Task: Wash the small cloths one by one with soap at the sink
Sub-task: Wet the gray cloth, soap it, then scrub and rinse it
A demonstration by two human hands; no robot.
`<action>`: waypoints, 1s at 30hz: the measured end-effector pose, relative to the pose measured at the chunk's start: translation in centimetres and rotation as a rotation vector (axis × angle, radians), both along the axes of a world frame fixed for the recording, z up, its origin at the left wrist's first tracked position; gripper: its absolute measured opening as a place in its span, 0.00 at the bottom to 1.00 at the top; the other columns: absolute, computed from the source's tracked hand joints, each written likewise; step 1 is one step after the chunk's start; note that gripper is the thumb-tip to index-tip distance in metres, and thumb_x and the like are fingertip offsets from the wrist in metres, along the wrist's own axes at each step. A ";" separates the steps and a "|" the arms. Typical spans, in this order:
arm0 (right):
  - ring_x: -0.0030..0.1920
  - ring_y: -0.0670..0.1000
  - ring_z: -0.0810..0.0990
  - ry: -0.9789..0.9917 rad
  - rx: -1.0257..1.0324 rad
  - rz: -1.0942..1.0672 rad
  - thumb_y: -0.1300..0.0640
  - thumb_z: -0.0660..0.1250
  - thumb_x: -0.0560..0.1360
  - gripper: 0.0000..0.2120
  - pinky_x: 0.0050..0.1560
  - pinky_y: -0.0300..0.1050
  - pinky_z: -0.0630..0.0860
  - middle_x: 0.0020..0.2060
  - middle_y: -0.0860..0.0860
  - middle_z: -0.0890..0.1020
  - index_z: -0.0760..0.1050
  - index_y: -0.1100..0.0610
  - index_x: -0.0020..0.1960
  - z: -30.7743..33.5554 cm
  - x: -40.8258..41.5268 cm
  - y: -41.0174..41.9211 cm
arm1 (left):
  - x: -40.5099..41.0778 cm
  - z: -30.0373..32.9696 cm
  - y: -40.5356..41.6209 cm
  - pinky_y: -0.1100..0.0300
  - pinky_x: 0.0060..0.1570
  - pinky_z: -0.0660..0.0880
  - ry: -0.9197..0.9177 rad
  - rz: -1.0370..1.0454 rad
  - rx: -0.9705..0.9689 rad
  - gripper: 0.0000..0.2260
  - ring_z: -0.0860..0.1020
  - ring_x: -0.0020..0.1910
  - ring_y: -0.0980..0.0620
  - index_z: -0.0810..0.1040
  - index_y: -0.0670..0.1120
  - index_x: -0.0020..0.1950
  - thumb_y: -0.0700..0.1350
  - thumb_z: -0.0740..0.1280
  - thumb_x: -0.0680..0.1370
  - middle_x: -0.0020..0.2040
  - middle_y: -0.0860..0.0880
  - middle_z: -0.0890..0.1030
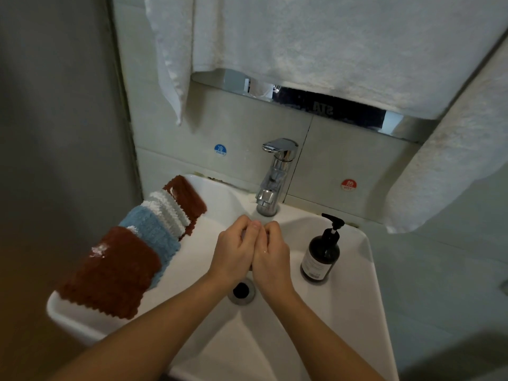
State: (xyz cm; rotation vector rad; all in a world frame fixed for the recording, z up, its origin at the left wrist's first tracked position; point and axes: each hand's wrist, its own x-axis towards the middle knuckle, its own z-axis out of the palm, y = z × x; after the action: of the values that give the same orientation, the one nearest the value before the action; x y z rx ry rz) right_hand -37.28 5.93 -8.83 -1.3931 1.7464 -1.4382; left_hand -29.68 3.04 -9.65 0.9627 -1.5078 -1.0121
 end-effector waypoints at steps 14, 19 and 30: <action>0.30 0.45 0.65 -0.028 0.004 -0.007 0.60 0.57 0.81 0.14 0.33 0.42 0.64 0.28 0.48 0.69 0.64 0.56 0.36 -0.4 -0.4 -0.6 | -0.7 -0.1 -0.1 0.64 0.34 0.74 -0.017 0.074 0.050 0.15 0.76 0.33 0.59 0.74 0.44 0.39 0.43 0.56 0.84 0.34 0.48 0.77; 0.32 0.48 0.65 0.041 0.043 -0.011 0.61 0.57 0.80 0.15 0.34 0.46 0.63 0.29 0.50 0.68 0.63 0.56 0.35 -0.6 -0.6 -0.9 | -0.6 -0.4 -0.3 0.61 0.38 0.77 -0.078 0.088 0.067 0.16 0.79 0.36 0.55 0.75 0.41 0.41 0.45 0.55 0.84 0.36 0.46 0.79; 0.32 0.46 0.70 -0.095 0.028 -0.021 0.58 0.58 0.81 0.15 0.36 0.47 0.69 0.30 0.50 0.73 0.67 0.56 0.36 -1.1 -0.2 -0.8 | -0.6 -0.9 -0.6 0.52 0.41 0.80 -0.079 0.078 0.079 0.15 0.80 0.39 0.51 0.76 0.43 0.41 0.45 0.56 0.84 0.36 0.46 0.80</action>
State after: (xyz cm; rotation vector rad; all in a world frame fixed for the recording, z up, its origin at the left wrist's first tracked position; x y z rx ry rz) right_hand -37.46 5.12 -9.92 -1.2746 1.7193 -1.4607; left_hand -30.25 2.47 -10.52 1.1208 -1.4917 -0.9940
